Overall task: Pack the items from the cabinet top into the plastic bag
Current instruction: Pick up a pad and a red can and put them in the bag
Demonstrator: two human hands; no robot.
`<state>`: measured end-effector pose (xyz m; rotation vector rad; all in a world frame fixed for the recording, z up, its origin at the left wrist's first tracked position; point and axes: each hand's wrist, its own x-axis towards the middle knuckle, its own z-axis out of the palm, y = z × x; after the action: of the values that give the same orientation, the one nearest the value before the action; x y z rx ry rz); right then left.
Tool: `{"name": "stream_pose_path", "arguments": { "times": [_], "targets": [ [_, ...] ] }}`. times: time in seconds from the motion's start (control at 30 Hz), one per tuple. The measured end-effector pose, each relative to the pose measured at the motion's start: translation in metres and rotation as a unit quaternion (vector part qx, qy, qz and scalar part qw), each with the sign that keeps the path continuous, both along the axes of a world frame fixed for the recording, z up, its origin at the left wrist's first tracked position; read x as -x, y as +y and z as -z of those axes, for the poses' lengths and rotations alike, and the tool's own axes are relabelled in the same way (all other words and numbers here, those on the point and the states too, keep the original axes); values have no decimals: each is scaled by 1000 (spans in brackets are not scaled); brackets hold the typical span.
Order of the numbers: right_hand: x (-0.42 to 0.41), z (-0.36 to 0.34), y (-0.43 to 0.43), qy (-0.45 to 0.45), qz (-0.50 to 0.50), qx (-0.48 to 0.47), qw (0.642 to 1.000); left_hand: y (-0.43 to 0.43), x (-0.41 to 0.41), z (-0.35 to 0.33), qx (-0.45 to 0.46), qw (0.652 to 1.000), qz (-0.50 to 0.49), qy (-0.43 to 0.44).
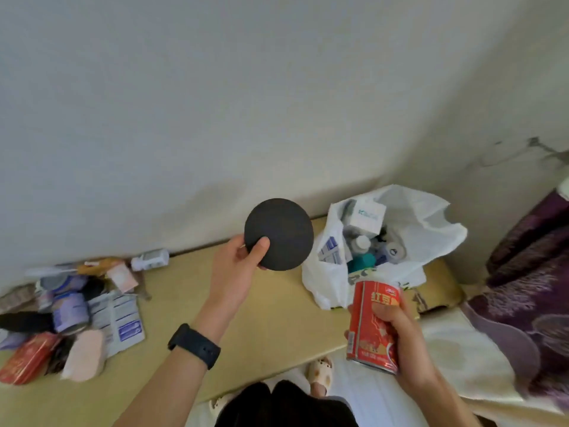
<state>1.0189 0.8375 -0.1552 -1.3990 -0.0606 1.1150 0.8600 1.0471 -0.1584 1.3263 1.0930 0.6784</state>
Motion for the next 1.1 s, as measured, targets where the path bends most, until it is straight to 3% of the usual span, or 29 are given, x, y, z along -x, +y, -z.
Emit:
{"name": "stream_pose_path", "arguments": {
  "times": [0.1,0.17,0.27,0.33,0.4,0.5,0.57,0.67,0.8,0.93,1.0,1.1],
  "targets": [
    [-30,3,-34,6,62,-5,998,-15,-73,-10,-56,993,94,38],
    [-44,10,-53,9,94,2,996,-26,-115,-1,-134,973,153,112],
    [-60,17,-79,21,130,11,991,-38,-169,19,-293,896,233,240],
    [-70,19,-93,26,146,14,989,-42,-199,31,-353,842,275,301],
    [-79,21,-103,22,150,15,988,-47,-223,43,-338,827,328,308],
    [-92,24,-114,11,161,20,987,-55,-241,58,-202,858,393,263],
    [-100,24,-114,0,164,22,986,-55,-236,70,-251,852,349,299],
    [-112,20,-106,-12,153,32,988,-51,-214,79,-357,819,251,372],
    [-133,8,-73,-30,123,29,991,-43,-183,93,-301,757,300,496],
    [-165,1,-18,-146,113,30,982,-45,-167,96,-263,687,357,576],
    [-180,5,14,-200,91,38,975,-50,-165,90,-250,674,369,590],
    [-194,20,48,-277,36,92,956,-54,-162,80,-223,686,365,589]
  ]
}}
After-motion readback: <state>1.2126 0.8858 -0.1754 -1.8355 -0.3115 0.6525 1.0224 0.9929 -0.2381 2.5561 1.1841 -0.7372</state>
